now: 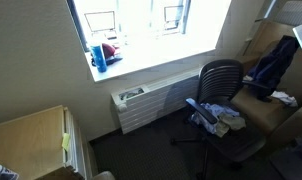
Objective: Pick up the blue shirt from the black chair and hang it on the armrest of the brown chair
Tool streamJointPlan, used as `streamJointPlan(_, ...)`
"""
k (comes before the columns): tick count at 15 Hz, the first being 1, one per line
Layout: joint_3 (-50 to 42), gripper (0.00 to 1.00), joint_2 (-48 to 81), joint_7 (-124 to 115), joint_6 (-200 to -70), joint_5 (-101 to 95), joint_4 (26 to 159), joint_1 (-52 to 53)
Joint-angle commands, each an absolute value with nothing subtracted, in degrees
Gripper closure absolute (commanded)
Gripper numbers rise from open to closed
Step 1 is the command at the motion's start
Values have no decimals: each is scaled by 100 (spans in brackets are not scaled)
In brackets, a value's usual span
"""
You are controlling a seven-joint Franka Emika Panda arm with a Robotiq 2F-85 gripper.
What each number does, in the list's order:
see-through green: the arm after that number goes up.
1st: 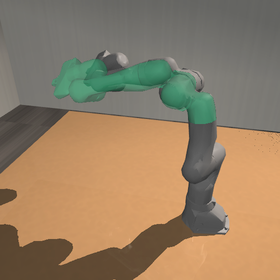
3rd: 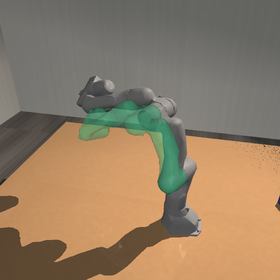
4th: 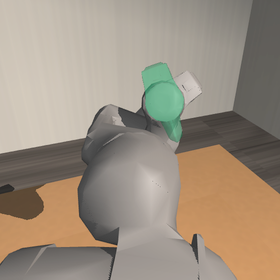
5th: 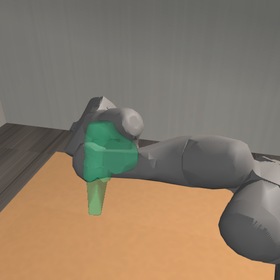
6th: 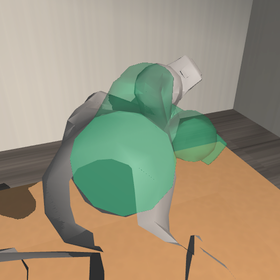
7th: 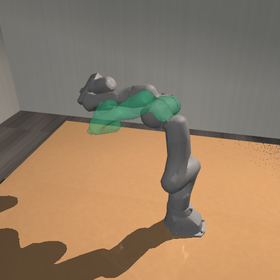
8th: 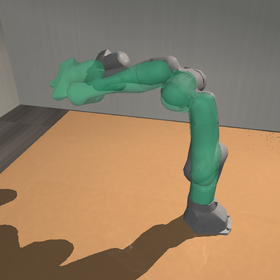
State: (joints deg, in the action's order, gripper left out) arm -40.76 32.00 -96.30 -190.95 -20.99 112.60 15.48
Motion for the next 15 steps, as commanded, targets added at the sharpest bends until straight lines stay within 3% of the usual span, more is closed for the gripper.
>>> streamJointPlan(1, -4640, 98, 4297, -9684, -19051, -1953, 11304, 1686)
streamJointPlan(3, -4807, 98, 4845, -9700, -19002, -1929, 11398, 1530)
streamJointPlan(6, -4714, 98, 5391, -8205, -18529, -355, 11512, 1304)
streamJointPlan(15, -4574, 98, 4622, -6696, -15246, -64, 11706, 1628)
